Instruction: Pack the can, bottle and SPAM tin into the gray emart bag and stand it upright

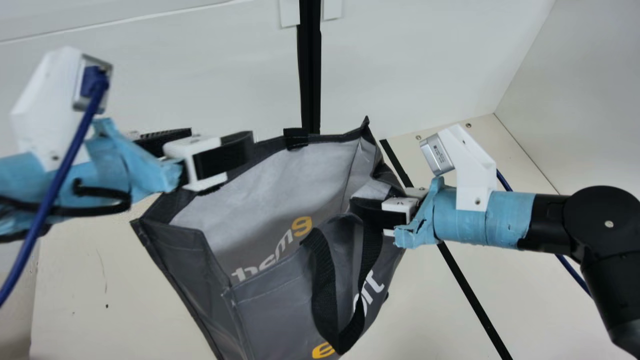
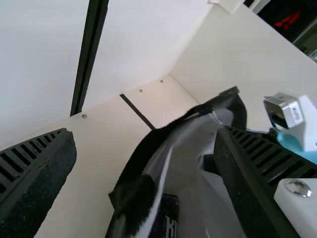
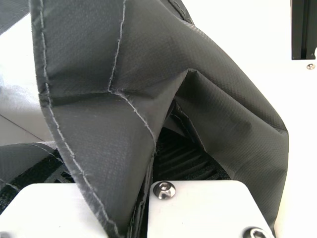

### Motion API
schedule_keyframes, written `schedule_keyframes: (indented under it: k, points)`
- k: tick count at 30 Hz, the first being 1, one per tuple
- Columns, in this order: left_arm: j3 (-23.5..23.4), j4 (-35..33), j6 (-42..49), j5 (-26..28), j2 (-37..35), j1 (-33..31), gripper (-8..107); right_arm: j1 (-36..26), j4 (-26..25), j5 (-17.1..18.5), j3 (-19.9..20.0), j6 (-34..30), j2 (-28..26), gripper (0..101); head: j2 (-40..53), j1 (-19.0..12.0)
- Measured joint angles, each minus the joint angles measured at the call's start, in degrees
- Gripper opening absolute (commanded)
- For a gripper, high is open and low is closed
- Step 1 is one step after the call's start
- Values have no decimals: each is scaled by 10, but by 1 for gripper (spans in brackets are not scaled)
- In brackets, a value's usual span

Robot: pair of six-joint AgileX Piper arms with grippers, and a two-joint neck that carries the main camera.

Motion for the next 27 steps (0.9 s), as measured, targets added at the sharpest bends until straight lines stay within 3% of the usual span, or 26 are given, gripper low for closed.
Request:
schedule_keyframes:
  k: [6, 13, 27]
  points:
    - [56, -4, 19, 4, -63, 51, 90, 0, 0, 0, 0, 0, 0, 0, 1, 0]
    - [123, 41, -1, 14, -120, 114, 90, 0, 0, 0, 0, 0, 0, 0, 1, 0]
    - [234, 233, -91, 24, -177, 170, 90, 0, 0, 0, 0, 0, 0, 0, 1, 0]
